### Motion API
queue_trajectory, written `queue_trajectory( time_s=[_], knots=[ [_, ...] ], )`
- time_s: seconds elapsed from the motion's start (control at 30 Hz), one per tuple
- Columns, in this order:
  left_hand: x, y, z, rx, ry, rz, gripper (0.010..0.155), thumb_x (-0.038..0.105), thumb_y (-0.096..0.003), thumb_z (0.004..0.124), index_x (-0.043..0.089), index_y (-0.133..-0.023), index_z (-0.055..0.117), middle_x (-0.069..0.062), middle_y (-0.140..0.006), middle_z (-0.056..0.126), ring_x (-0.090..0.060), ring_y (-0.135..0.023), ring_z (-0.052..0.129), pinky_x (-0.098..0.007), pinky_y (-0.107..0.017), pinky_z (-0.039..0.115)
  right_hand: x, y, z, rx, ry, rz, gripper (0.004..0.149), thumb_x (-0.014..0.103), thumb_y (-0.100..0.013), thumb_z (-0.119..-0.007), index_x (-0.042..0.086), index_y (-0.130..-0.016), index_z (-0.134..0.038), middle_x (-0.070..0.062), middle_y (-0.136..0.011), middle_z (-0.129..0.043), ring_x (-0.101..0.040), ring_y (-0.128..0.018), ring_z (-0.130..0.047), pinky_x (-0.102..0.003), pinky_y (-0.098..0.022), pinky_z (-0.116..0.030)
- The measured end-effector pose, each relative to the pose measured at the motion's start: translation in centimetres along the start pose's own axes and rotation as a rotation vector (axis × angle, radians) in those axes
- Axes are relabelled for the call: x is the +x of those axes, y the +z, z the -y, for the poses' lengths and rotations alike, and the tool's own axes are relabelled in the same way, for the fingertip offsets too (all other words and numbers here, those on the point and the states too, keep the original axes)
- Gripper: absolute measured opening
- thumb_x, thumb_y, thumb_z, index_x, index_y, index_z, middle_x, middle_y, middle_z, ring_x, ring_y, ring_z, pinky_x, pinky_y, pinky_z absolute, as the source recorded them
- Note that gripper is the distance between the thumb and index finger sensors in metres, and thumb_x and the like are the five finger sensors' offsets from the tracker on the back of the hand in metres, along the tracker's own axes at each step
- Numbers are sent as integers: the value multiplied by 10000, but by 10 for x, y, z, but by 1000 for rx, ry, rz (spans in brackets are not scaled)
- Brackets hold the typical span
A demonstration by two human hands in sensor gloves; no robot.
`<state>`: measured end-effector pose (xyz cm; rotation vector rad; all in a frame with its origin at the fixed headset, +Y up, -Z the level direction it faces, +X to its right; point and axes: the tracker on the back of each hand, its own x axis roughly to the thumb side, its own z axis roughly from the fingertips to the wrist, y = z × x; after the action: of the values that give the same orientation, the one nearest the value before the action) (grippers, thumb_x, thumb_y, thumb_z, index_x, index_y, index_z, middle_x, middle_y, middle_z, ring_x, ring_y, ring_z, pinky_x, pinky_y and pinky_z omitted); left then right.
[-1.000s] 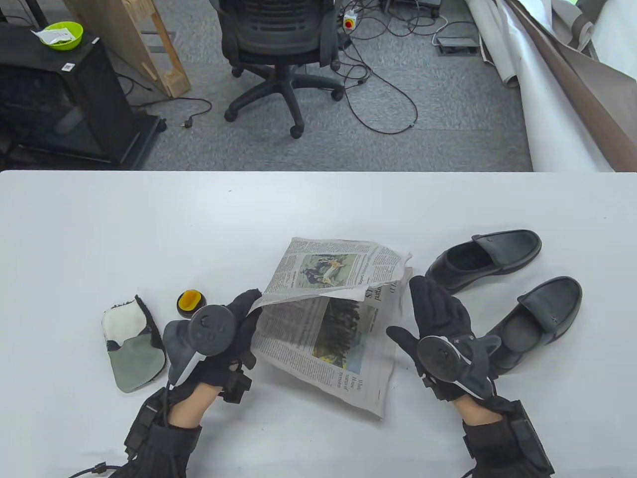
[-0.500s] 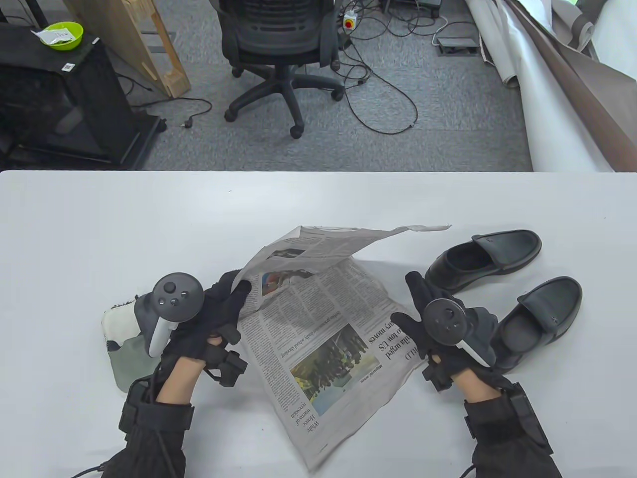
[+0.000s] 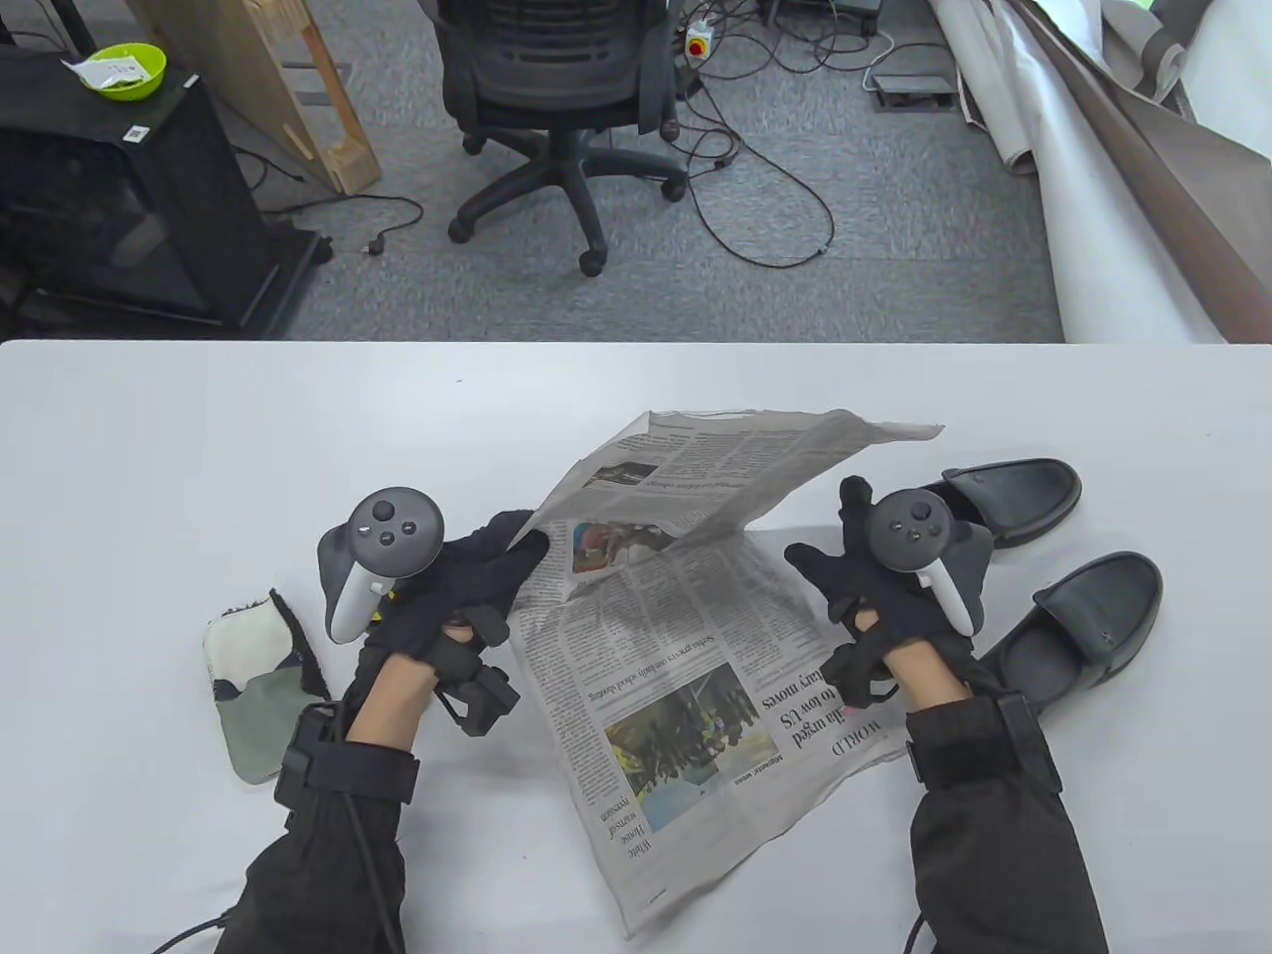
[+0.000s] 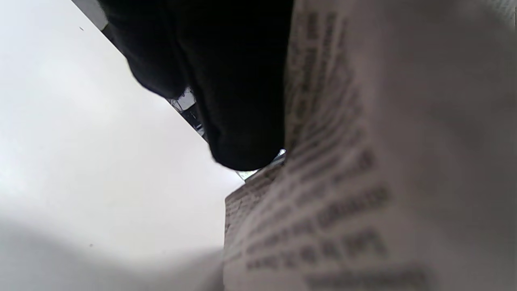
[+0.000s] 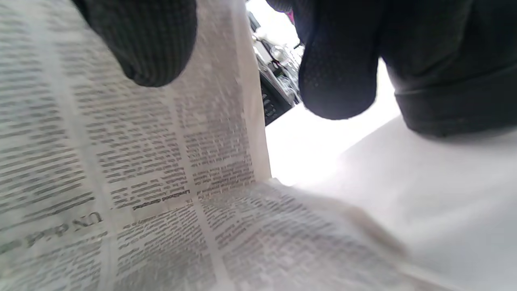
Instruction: Dip and apply built-in sponge shoe polish on shoes
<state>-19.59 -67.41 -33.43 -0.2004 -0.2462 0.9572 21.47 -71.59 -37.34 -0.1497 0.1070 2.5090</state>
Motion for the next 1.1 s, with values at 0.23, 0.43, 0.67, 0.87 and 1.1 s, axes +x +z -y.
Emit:
queue_trajectory(
  time_s=[0.23, 0.43, 0.67, 0.87, 1.1],
  knots=[
    [-12, -8, -2, -97, 150, 26, 447, 464, -492, 664, 368, -925, 720, 71, -731, 1055, -116, -573, 1119, -448, -731, 775, -4, -22, -3, 79, -125, -21, 932, 527, -356, -817, 202, -1078, -326, -138, -1019, -469, -221, -664, -890, -442, -552, -766],
    [-31, -12, -7, 81, 166, -172, 515, 481, -495, 691, 281, -969, 694, 26, -749, 1055, -145, -559, 1121, -451, -701, 786, -13, -19, 4, -10, -271, -13, 406, 441, -411, -777, 346, -806, -781, -59, -983, -702, -352, -874, -806, -526, -621, -720],
    [-35, -5, -20, 390, -174, -282, 620, 504, -461, 775, 248, -1006, 625, 0, -838, 979, -171, -637, 1068, -492, -696, 755, -6, -9, 0, -17, -65, 11, 420, 389, -406, -788, 187, -774, -816, -21, -615, -988, -262, -540, -1054, -483, -488, -844],
    [-28, 9, -25, 438, -245, -298, 684, 486, -466, 776, 222, -1045, 526, -76, -991, 820, -281, -819, 943, -569, -730, 657, 0, -9, -10, -67, 24, -30, 421, 383, -402, -797, 186, -773, -821, -14, -576, -981, -250, -499, -1038, -484, -487, -829],
    [-15, 37, -29, 523, -443, -246, 700, 506, -474, 756, 203, -1055, 510, -111, -1024, 771, -359, -888, 855, -651, -736, 566, 7, -8, -22, -132, 170, -19, 419, 389, -401, -785, 209, -778, -821, -1, -551, -966, -240, -478, -1015, -496, -516, -811]
  ],
)
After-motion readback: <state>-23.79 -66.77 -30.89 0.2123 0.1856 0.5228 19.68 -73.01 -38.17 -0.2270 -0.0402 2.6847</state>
